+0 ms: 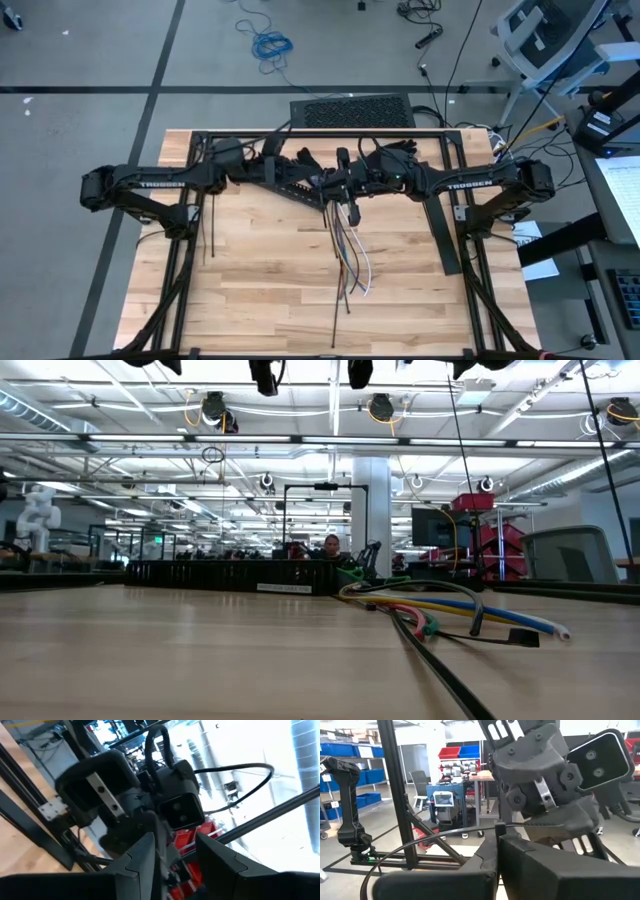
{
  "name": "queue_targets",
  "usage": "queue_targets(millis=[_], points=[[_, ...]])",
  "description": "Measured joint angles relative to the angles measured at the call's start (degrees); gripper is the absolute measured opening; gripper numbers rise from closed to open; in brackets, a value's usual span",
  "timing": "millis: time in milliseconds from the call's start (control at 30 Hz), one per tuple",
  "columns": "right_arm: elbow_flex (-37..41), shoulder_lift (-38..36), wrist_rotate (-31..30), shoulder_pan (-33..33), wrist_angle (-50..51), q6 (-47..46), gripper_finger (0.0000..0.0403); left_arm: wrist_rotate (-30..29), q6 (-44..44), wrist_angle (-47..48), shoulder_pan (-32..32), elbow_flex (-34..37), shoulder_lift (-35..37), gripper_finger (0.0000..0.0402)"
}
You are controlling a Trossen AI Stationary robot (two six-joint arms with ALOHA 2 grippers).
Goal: Ziptie cables
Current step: Insert the black zip tie into the lock head
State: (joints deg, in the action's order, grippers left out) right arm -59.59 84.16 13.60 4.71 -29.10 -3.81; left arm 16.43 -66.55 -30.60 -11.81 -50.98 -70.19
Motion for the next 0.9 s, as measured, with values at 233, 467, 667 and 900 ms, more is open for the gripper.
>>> queue_targets(millis=[233, 467, 667, 900], points=[[0.0, 0.0, 0.0, 0.0, 0.2, 1.1, 0.0000, 0.4, -0.7, 0.1, 1.0, 0.0, 0.0, 0.0138], [0.0, 0.0, 0.0, 0.0, -1.8, 1.0, 0.0000, -0.4, -0.6, 4.4, 1.8, 0.0, 0.0, 0.0138], [0.0, 0.0, 0.0, 0.0, -0.6, 0.9, 0.0000, -2.6, -1.4, 0.6, 1.8, 0.0, 0.0, 0.0138], [0.0, 0.0, 0.0, 0.0, -0.2, 0.9, 0.0000, -2.8, -5.0, 0.1, 2.6, 0.0, 0.0, 0.0138]])
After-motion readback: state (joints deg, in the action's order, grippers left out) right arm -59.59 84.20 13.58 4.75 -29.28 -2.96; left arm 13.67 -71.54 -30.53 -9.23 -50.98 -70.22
